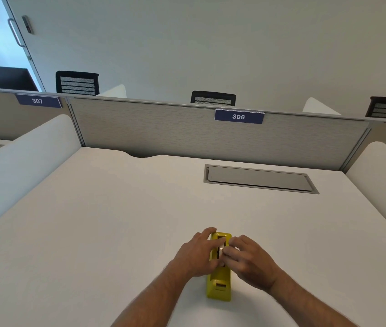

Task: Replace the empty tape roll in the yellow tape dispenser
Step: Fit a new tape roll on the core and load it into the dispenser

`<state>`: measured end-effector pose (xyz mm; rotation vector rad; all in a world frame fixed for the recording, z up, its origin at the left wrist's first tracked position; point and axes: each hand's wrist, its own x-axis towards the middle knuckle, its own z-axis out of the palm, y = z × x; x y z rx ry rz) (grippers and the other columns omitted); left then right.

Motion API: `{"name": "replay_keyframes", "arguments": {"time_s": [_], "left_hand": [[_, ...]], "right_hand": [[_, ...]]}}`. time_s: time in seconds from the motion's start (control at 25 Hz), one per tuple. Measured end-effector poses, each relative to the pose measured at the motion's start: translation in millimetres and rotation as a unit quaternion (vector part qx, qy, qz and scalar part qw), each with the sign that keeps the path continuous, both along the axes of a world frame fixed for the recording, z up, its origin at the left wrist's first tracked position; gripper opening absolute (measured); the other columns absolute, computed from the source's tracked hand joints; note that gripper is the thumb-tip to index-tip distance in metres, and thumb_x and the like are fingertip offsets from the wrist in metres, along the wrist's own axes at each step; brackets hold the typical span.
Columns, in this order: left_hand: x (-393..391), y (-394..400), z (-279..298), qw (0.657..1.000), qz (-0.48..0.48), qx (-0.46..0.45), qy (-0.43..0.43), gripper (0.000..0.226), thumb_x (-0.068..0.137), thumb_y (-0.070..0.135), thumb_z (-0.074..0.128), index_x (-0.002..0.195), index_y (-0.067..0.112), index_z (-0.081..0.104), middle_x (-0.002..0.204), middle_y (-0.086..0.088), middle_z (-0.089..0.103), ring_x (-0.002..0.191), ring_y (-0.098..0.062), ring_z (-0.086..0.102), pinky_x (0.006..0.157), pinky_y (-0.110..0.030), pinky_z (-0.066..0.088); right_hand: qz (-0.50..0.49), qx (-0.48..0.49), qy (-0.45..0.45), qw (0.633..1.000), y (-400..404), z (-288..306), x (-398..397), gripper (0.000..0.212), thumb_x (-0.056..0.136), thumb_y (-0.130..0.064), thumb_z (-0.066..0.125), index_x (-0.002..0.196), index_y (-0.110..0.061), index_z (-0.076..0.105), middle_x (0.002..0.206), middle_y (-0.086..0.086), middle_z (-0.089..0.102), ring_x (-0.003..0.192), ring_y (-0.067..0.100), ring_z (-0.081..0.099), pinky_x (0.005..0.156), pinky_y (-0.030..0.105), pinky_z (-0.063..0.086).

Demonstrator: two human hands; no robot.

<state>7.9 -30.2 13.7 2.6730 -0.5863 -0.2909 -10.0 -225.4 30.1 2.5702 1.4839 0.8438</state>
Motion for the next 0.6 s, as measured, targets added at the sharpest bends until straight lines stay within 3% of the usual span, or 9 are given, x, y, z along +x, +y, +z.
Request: {"name": "replay_keyframes", "arguments": {"time_s": [0.16, 0.32, 0.48, 0.6], "left_hand": [[1, 5, 0, 1.0, -0.004, -0.021, 0.014, 0.074, 0.084, 0.057, 0.062, 0.148, 0.042, 0.028, 0.162, 0.013, 0.017, 0.143, -0.021, 0.032, 0.104, -0.048, 0.046], [4, 17, -2, 0.999, -0.028, 0.007, 0.02, 0.1, 0.074, 0.065, 0.068, 0.153, 0.036, 0.015, 0.164, 0.018, 0.009, 0.146, -0.016, 0.024, 0.11, -0.046, 0.041], [2, 18, -3, 0.999, -0.037, 0.027, 0.003, 0.104, 0.075, 0.068, 0.067, 0.154, 0.034, 0.01, 0.165, 0.019, 0.004, 0.145, -0.018, 0.025, 0.108, -0.044, 0.043], [0, 18, -2, 0.998, -0.048, 0.028, -0.002, 0.1, 0.077, 0.067, 0.066, 0.152, 0.045, 0.002, 0.165, 0.017, 0.002, 0.146, -0.022, 0.025, 0.108, -0.048, 0.043]], "right_hand": [[-0.045, -0.021, 0.042, 0.998, 1, 1, -7, 0.016, 0.087, -0.006, 0.055, 0.081, -0.015, 0.067, 0.093, 0.002, 0.067, 0.08, 0.023, 0.06, 0.057, 0.033, 0.052], [-0.079, -0.046, 0.117, 0.989, 6, 7, -17, 0.005, 0.079, -0.016, 0.073, 0.081, -0.018, 0.069, 0.076, -0.002, 0.067, 0.068, 0.016, 0.059, 0.051, 0.027, 0.049], [-0.121, -0.023, 0.147, 0.981, 12, 11, -22, 0.014, 0.072, -0.029, 0.082, 0.072, -0.024, 0.069, 0.069, -0.007, 0.067, 0.062, 0.011, 0.058, 0.047, 0.022, 0.047], [-0.137, -0.014, 0.14, 0.981, 16, 11, -25, 0.016, 0.07, -0.027, 0.085, 0.071, -0.024, 0.069, 0.069, -0.007, 0.067, 0.061, 0.01, 0.058, 0.046, 0.022, 0.047]]}}
